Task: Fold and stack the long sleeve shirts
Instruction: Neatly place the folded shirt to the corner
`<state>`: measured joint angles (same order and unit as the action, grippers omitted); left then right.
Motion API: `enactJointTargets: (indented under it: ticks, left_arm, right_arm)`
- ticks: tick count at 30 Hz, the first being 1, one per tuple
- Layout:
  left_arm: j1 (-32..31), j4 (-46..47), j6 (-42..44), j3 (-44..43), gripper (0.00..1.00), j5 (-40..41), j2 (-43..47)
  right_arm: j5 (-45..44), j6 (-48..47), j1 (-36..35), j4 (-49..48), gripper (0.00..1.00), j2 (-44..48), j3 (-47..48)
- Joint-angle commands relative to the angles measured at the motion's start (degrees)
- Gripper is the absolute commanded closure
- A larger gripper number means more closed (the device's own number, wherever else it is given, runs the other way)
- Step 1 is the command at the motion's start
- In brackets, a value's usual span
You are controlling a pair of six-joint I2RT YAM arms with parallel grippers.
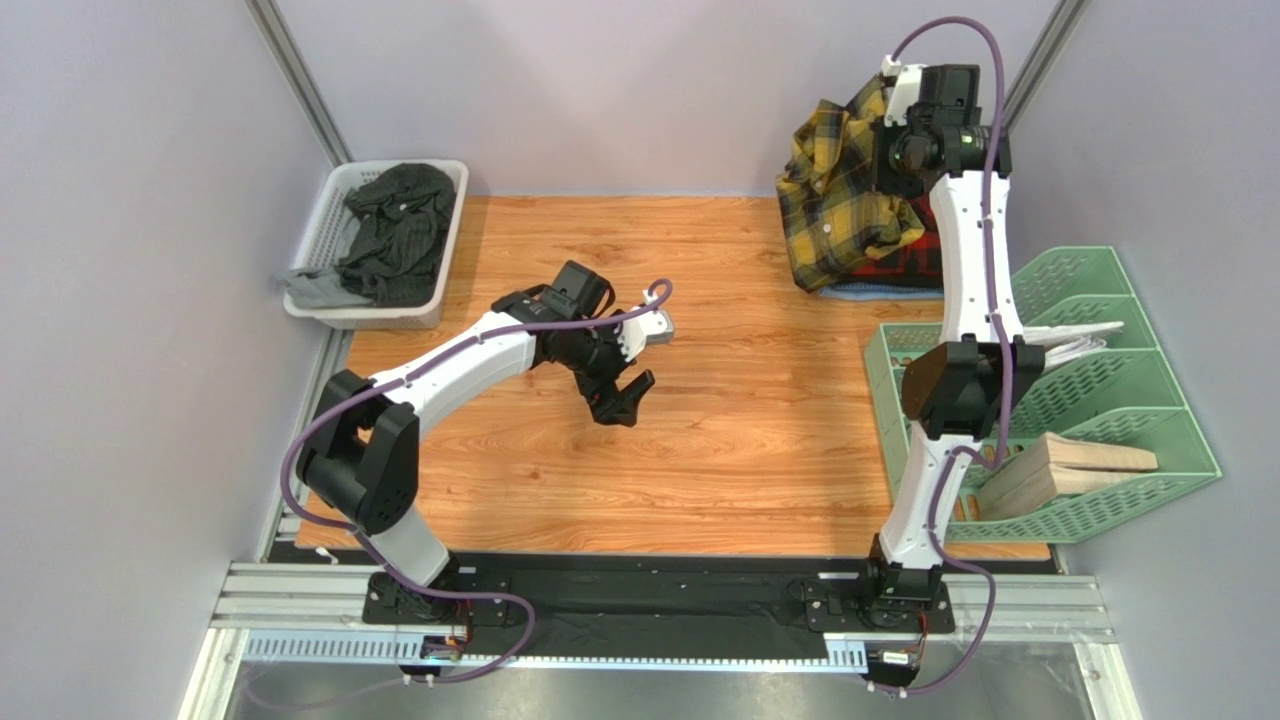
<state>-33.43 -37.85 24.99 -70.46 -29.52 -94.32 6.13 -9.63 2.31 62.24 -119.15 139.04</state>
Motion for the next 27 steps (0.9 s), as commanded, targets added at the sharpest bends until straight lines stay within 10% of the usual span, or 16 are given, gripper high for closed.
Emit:
enactJointTargets:
  ticks: [1,27]
  left_arm:
    - [0.6,1.1,1.9,0.4,0.01,-0.8,-0.3]
    - [2.3,-0.9,3.7,-0.6,0.01,-1.8,-0.5]
  right_arm:
    - [1.4,1.5,0.4,-4.9,1.0,3.0,3.4]
    - [-4.6,-8.1,5.6,-14.2,1.0,-4.5,1.3]
